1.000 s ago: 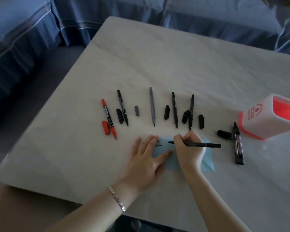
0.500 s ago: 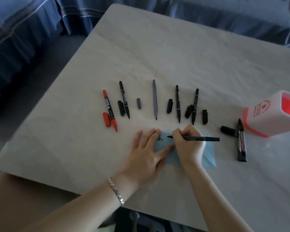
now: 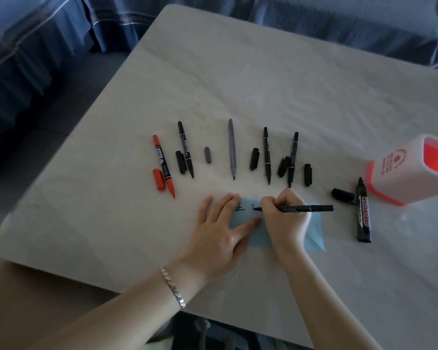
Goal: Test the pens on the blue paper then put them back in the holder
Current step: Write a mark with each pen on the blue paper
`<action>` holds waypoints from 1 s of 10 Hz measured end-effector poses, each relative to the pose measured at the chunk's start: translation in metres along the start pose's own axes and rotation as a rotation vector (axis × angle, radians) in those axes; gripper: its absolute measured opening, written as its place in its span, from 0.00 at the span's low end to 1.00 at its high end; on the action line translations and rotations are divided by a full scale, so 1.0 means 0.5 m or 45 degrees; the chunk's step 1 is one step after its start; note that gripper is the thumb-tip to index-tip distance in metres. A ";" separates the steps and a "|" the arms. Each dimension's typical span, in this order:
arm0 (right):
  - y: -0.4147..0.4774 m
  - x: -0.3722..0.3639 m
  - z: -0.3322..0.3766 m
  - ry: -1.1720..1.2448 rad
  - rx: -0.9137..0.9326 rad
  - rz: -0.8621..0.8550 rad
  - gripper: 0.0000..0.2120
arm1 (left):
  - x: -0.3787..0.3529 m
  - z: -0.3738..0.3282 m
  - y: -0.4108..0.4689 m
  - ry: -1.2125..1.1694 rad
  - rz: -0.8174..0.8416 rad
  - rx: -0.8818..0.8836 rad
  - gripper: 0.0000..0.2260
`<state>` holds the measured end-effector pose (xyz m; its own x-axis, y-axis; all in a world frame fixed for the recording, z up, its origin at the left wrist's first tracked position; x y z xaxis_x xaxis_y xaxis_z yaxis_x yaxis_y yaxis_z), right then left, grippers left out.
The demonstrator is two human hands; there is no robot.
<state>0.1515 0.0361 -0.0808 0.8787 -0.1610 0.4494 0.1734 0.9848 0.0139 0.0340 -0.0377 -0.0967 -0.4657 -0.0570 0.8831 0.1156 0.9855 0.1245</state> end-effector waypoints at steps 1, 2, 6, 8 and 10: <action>0.001 -0.002 -0.003 0.014 0.004 -0.024 0.19 | 0.001 -0.001 0.000 -0.012 0.002 0.001 0.17; 0.000 -0.001 -0.007 0.038 -0.004 -0.042 0.21 | 0.000 -0.001 0.000 -0.008 -0.001 -0.001 0.17; -0.004 0.000 0.001 0.026 0.000 0.037 0.17 | -0.001 0.000 -0.001 0.002 0.017 0.001 0.17; -0.004 -0.001 0.000 0.007 0.012 0.030 0.17 | 0.000 -0.001 -0.002 -0.008 0.015 -0.002 0.17; 0.000 0.005 -0.012 0.009 -0.026 -0.092 0.21 | -0.004 0.003 -0.002 0.015 0.031 -0.009 0.17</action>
<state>0.1565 0.0355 -0.0852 0.8666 -0.2323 0.4416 0.2455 0.9690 0.0280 0.0335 -0.0385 -0.0991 -0.4522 -0.0352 0.8912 0.1327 0.9855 0.1062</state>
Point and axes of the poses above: each hand's wrist, its own y-axis towards the middle knuckle, its own x-axis out of the back of the hand, z = x × y, the point moved 3 cm from there along y, towards the middle knuckle, and after that the axes turned 6 degrees about -y, right-handed, at the moved point
